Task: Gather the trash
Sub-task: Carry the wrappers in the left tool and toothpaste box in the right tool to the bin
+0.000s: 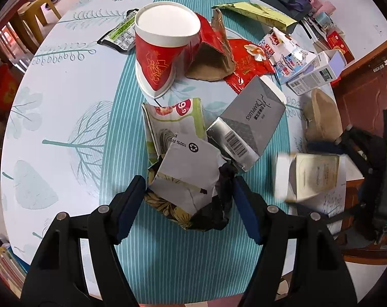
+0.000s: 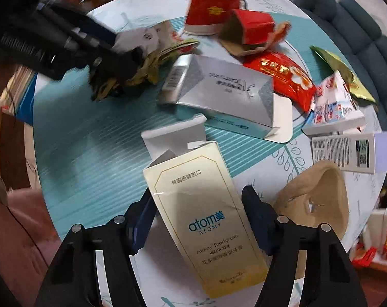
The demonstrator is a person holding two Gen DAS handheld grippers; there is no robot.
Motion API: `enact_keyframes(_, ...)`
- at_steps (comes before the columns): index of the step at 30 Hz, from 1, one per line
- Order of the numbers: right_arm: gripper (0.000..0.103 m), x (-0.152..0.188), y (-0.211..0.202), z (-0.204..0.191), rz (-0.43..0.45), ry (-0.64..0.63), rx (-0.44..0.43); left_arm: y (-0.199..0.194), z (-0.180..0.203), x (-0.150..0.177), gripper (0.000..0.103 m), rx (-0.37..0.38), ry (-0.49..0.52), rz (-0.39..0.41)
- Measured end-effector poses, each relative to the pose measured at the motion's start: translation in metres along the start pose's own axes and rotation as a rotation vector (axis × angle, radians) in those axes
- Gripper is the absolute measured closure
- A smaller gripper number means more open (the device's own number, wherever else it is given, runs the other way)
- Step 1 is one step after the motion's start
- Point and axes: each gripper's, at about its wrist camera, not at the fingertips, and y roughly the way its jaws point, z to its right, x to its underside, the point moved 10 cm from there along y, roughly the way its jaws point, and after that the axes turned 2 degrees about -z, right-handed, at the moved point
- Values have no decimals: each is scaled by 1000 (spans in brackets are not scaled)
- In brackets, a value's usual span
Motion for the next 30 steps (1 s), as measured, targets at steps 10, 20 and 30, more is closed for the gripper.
enact_keyframes(10, 45, -13, -53, 12, 167, 356, -102, -17, 0, 13, 45, -36, 43, 8)
enact_keyframes(20, 45, 14, -160, -52, 419, 767, -166, -139, 2, 50, 46, 59, 86, 166)
enact_keyframes(30, 45, 53, -228, -161, 578, 996, -190, -242, -12, 129, 46, 97, 203, 301)
